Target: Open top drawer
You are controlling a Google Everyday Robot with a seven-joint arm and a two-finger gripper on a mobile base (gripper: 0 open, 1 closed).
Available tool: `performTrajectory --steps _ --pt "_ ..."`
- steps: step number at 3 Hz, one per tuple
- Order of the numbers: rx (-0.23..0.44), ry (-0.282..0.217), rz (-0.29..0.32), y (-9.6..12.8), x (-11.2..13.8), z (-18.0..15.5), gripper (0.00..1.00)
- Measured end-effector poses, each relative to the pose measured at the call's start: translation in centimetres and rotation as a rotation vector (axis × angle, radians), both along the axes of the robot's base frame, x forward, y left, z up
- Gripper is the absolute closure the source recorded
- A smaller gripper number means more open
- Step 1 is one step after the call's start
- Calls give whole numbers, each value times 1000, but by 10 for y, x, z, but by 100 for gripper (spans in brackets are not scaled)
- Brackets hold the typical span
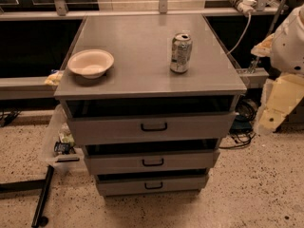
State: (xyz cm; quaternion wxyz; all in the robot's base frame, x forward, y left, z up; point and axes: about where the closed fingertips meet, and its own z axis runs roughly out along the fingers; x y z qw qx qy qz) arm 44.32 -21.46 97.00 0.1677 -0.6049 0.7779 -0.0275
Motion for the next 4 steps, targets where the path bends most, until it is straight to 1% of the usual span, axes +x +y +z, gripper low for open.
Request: performTrajectory --steps 1,2,3,4 --pt "76 9 20 2 16 -37 0" --pt "75 8 22 3 16 -37 0" --pt "68 -30 48 3 19 -59 0" --pt "72 -79 127 11 30 -107 0"
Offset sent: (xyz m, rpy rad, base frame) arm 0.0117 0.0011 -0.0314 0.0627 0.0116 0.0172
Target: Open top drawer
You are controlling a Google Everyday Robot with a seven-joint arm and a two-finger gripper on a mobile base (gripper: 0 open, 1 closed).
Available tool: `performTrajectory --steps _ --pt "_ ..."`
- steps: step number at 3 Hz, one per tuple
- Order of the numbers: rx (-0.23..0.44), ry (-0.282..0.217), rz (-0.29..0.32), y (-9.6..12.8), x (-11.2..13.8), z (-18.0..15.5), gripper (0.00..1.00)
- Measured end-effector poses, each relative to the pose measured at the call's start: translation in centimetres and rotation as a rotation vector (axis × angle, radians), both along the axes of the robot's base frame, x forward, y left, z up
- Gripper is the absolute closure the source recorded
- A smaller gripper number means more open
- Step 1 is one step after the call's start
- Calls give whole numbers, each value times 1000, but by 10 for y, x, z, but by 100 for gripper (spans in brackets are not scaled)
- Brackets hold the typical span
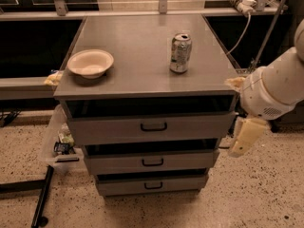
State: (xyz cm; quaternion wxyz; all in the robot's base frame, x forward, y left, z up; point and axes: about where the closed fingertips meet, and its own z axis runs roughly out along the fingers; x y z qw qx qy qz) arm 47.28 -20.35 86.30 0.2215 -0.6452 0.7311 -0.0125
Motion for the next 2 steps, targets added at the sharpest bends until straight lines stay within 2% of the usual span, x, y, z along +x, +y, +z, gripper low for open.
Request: performTrajectory --steps 1,2 --pt "12 -23 62 10 15 -44 0" --pt "48 -25 101 15 53 -112 0"
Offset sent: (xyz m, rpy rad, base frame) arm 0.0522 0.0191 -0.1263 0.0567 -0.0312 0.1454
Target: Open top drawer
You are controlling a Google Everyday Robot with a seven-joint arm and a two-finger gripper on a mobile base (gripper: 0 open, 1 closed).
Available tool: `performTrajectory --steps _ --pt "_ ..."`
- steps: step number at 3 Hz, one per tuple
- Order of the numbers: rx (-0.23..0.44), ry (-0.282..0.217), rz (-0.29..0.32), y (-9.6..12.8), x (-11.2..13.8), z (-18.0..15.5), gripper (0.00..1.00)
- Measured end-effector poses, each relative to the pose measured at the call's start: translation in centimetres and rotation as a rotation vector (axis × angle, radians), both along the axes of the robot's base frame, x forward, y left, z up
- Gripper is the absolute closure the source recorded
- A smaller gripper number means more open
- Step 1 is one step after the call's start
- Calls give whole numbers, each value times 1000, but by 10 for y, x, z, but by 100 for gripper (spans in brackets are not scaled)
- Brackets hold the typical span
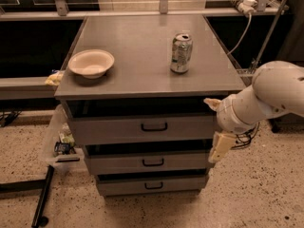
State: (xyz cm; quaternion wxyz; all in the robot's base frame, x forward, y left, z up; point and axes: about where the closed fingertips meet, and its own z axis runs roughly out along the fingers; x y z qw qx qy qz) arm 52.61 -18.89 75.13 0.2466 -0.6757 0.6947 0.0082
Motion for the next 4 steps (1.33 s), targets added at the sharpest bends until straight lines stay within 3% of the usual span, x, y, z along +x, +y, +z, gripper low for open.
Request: performTrajectory --steps 2,4 --pt "2 -15 -11 -4 3 -6 0" --pt "10 -40 -9 -14 30 -35 0"
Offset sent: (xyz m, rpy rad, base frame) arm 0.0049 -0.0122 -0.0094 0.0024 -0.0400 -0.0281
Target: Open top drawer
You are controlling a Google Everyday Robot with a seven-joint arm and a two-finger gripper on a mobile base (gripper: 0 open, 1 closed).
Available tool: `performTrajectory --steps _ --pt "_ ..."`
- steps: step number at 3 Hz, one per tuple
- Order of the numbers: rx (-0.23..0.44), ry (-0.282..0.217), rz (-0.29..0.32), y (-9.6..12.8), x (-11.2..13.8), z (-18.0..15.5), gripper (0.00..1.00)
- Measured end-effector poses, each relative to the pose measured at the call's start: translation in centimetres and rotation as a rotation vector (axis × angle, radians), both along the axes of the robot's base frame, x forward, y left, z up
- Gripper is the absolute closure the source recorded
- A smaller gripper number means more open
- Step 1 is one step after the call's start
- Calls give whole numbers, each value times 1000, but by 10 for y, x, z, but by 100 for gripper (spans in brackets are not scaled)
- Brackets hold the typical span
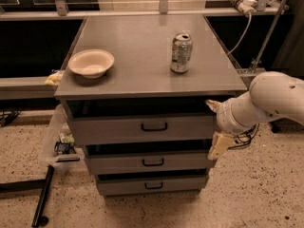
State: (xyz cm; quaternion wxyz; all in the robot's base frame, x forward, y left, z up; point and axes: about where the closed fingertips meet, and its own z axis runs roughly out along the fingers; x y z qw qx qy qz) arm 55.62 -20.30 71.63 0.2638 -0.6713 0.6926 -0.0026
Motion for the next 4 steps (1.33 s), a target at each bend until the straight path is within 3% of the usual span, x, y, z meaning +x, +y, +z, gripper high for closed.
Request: performTrajectory --steps 2,3,4 --pt "19 27 18 1 30 -26 0" --pt "40 87 36 8 50 -58 0" --pt "40 88 36 9 50 -59 0"
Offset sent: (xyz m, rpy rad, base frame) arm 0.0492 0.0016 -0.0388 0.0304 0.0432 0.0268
